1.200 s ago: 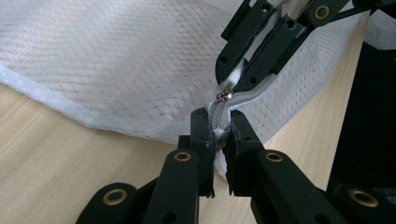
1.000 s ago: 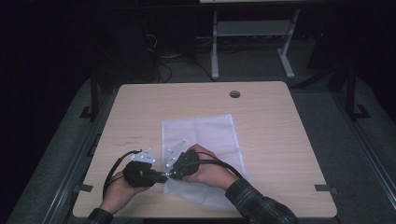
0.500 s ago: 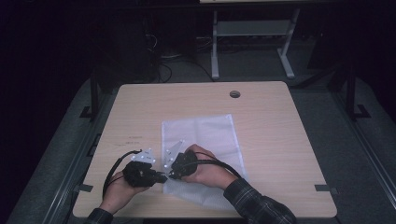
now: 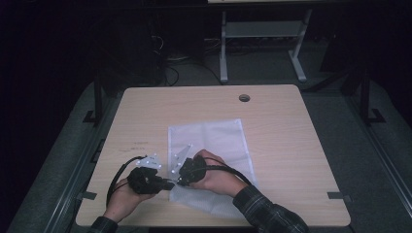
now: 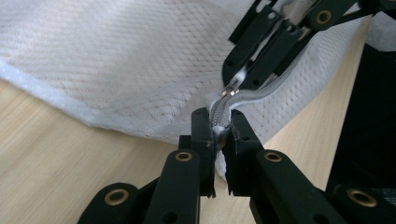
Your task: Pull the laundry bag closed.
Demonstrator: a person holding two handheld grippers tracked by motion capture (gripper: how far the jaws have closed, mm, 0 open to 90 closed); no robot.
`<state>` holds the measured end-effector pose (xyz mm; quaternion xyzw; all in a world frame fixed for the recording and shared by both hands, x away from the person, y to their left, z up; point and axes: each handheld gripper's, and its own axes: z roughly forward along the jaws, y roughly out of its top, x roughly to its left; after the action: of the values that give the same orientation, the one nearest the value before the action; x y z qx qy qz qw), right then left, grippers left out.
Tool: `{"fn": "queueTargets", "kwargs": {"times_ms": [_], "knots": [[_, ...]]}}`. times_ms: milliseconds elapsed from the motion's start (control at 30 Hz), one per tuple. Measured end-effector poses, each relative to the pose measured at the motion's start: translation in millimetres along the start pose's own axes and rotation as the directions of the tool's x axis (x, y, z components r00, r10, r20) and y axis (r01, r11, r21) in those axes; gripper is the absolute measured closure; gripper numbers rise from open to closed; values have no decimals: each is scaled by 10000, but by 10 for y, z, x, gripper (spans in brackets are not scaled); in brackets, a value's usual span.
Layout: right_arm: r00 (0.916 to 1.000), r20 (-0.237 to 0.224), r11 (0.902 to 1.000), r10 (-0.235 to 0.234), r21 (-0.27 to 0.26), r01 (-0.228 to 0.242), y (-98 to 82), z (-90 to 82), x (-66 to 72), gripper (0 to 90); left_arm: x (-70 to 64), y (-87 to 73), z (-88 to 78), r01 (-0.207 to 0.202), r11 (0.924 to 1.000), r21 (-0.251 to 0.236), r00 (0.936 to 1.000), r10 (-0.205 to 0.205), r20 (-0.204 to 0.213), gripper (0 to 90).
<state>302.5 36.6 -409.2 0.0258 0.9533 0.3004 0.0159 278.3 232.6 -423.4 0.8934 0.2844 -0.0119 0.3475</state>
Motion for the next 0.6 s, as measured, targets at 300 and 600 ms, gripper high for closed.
{"fn": "queueTargets", "kwargs": {"times_ms": [300,600], "knots": [[9999,1,9999,114,-66,-114,-57,-50,-15,867,22,-13,-17,207,9997,-156,9997,-204,156,832],[9998,-23,9997,191,-157,-191,-106,-75,-22,867,46,-25,-28,338,9993,-164,9992,-334,229,832]]}}
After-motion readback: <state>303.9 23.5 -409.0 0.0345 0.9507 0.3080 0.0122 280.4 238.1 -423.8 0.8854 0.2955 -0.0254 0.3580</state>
